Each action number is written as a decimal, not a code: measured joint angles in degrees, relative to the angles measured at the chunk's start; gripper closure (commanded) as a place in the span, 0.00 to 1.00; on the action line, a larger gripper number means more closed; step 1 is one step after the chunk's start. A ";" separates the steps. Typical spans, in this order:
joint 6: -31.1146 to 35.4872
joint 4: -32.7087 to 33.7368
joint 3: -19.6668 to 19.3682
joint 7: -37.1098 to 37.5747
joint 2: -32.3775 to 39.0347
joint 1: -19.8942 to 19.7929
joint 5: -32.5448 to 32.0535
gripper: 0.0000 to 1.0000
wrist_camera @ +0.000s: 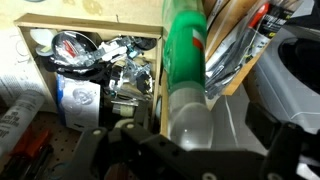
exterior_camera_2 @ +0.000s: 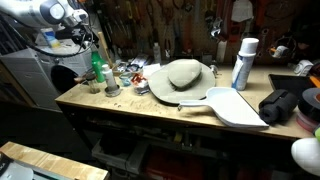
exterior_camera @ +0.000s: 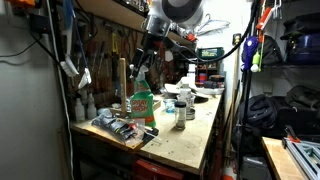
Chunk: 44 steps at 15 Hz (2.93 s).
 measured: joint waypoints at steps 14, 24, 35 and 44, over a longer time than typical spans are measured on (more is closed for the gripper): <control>-9.67 6.31 -2.51 -3.20 2.86 -2.24 0.85 1.00; -14.27 6.28 -3.00 -6.21 -0.24 -2.78 9.22 1.00; -13.39 6.72 -7.58 -6.58 -6.77 -6.13 7.84 1.00; -11.05 11.40 -8.59 7.56 -7.56 -11.01 -12.23 1.00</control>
